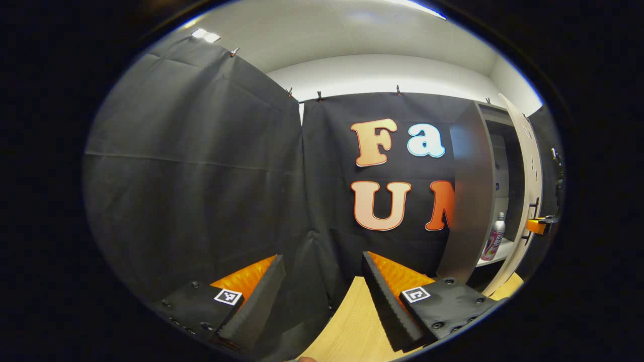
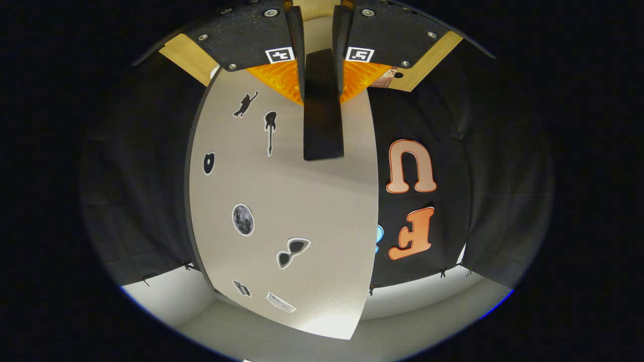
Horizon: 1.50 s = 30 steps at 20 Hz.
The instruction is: Open the cabinet door with the right hand, grasp the bottle in the cabinet with the left hand and place it on the coaster, then close the cabinet door with the right hand.
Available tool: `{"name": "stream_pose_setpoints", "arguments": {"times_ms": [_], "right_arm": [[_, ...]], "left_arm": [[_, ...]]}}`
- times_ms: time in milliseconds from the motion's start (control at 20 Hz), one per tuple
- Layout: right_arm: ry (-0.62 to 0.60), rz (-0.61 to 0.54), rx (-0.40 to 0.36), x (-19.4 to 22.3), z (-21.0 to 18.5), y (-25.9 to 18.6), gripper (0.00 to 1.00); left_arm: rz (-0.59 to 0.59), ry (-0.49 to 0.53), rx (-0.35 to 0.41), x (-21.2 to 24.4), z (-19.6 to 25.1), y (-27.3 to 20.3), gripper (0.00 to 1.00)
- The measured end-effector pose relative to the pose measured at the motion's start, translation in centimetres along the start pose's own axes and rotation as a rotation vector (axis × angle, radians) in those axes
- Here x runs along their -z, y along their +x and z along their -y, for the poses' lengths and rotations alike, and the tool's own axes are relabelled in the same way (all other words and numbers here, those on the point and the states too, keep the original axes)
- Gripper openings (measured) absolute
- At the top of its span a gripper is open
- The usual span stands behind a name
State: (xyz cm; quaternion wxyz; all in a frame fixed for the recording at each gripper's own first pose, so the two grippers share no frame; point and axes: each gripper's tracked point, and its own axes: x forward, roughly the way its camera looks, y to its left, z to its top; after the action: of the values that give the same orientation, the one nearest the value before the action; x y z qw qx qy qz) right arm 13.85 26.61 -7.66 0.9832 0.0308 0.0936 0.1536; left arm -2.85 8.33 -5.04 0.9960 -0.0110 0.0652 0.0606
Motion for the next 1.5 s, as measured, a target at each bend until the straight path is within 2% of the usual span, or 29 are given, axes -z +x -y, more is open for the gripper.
{"name": "stream_pose_setpoints", "arguments": {"times_ms": [600, 650, 900, 1150, 1350, 1500], "right_arm": [[0.0, -0.009, 0.109, 0.1, 3.5, -2.8, 0.22], [0.003, -0.009, 0.118, 0.2, 3.7, -3.0, 0.17], [-0.008, -0.003, 0.182, 0.1, 5.7, -3.9, 0.14], [-0.015, -0.005, 0.315, 0.2, 8.5, -4.9, 0.0], [0.014, -0.003, 0.312, 0.2, 8.7, -5.0, 0.0], [0.011, -0.001, 0.275, 0.2, 8.5, -4.8, 0.0]], "left_arm": [[0.017, -0.002, 0.128, -0.3, 5.7, 0.0, 0.99], [0.018, -0.005, 0.141, -0.5, 6.3, -0.1, 0.99], [0.023, -0.007, 0.198, -0.7, 9.8, 0.0, 0.99], [0.022, -0.023, 0.271, -0.6, 14.7, 0.5, 0.99], [0.009, -0.026, 0.319, -0.2, 18.8, 0.2, 0.99], [-0.003, -0.03, 0.347, -0.1, 21.9, -0.4, 0.99]]}}
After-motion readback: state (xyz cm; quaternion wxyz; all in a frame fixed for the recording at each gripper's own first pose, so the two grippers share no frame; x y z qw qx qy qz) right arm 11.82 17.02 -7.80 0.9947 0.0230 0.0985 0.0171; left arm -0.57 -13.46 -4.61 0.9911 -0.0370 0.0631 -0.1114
